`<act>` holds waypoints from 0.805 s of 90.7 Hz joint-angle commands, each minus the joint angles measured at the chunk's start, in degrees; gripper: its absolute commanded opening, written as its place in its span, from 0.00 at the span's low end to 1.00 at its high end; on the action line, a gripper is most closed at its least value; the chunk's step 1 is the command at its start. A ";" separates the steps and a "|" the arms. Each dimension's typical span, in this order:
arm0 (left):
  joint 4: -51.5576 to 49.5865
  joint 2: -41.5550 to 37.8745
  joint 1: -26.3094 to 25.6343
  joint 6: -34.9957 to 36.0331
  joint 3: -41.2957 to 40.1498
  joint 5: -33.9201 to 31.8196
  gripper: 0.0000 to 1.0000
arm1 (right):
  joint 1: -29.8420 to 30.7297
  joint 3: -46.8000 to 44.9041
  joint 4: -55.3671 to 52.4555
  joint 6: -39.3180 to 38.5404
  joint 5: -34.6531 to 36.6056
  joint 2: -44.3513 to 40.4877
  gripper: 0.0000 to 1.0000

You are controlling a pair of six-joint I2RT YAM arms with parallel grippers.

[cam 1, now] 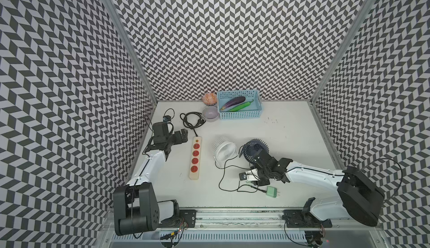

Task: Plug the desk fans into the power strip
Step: Pick up the plug from the center of the board.

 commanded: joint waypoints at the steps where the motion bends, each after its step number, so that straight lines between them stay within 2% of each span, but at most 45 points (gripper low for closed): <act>1: -2.14 -1.95 0.31 2.91 3.18 3.78 1.00 | 0.21 4.56 1.26 1.51 -0.02 -2.17 0.16; 17: -6.78 -2.41 0.33 7.01 7.41 8.56 1.00 | 0.17 10.39 0.30 2.46 -3.78 -1.98 0.05; 33: -11.77 -2.74 0.02 11.69 12.48 11.31 0.99 | 0.22 15.01 1.68 6.29 -7.05 -0.59 0.00; 51: -15.61 -3.86 -1.13 19.41 19.00 17.92 0.96 | -0.02 17.10 7.03 10.43 -9.10 -0.71 0.00; 64: -17.61 -4.25 -2.34 26.13 22.68 20.14 0.96 | -0.76 17.91 10.17 13.79 -12.67 -1.07 0.00; 73: -20.04 -5.37 -3.10 31.65 24.01 24.25 0.97 | -1.17 18.20 11.13 15.89 -14.99 -1.20 0.00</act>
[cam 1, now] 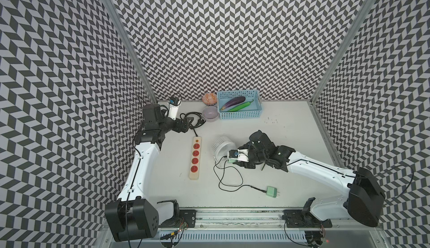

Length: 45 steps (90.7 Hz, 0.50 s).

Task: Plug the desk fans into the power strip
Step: Pick up the plug from the center of the board.

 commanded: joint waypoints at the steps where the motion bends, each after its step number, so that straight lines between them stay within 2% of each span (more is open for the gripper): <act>1: -4.17 -2.21 -0.98 8.50 2.10 6.24 0.97 | -0.70 1.97 5.19 4.11 -4.50 -0.97 0.00; 27: -12.53 -4.18 -4.45 21.03 3.45 19.06 1.00 | -2.86 1.32 8.92 8.82 -7.52 -2.56 0.00; 45: -17.05 -6.57 -9.60 30.05 2.63 23.80 1.00 | -3.30 1.99 10.42 10.91 -7.41 -2.69 0.00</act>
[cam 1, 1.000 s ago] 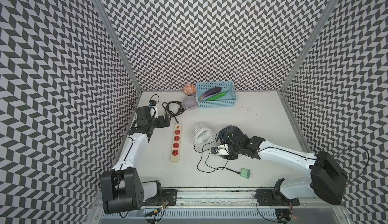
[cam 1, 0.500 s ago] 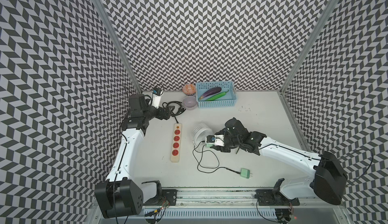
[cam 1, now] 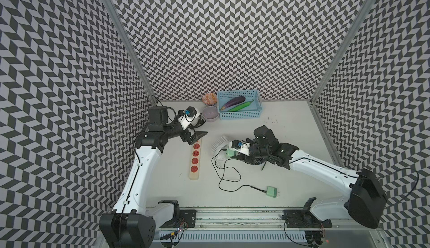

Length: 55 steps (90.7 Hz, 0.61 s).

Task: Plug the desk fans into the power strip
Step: Pick up the plug from the center of the board.

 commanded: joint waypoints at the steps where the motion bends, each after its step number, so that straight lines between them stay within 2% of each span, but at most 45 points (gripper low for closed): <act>1: -4.51 -2.45 -2.32 7.52 0.99 6.04 1.00 | -0.24 1.65 4.77 2.72 -1.55 -1.75 0.00; 18: -5.02 -2.25 -6.02 8.36 0.40 7.94 1.00 | -0.24 1.04 7.64 5.32 -3.17 -2.77 0.00; 55: -6.02 0.23 -15.96 9.86 -0.02 2.19 0.99 | -0.15 1.71 11.69 7.07 -6.93 -2.67 0.00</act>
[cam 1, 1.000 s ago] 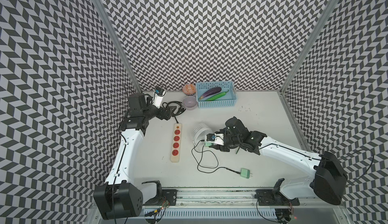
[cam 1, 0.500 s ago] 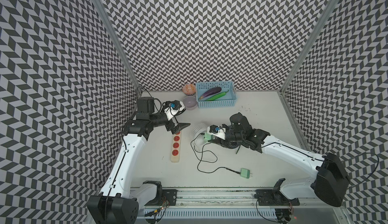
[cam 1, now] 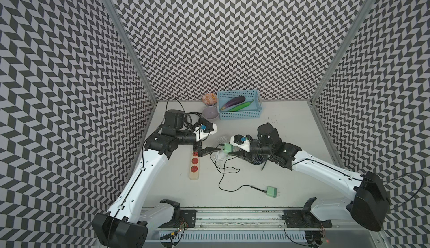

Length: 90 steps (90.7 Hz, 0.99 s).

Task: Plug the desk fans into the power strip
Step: Pick up the plug from the center of the board.

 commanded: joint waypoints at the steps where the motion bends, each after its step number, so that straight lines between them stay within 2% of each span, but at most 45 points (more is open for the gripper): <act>1: -1.72 1.02 -2.14 1.21 0.15 -1.58 0.98 | -0.02 1.72 4.50 1.19 -2.15 -1.03 0.00; 16: -2.46 2.31 -4.57 2.45 0.51 -3.47 0.92 | 0.02 2.08 5.41 2.22 -2.75 -1.01 0.00; 31: -3.09 3.02 -6.20 2.95 0.65 -4.69 0.83 | -0.03 2.30 5.92 2.63 -3.05 -1.20 0.00; 83: -3.07 4.36 -8.07 3.12 0.44 -5.55 0.45 | 0.02 2.43 6.82 2.24 -4.96 -1.35 0.00; 90: -3.12 4.36 -8.15 3.11 0.17 -5.73 0.43 | 0.00 2.51 6.80 2.17 -4.93 -1.38 0.00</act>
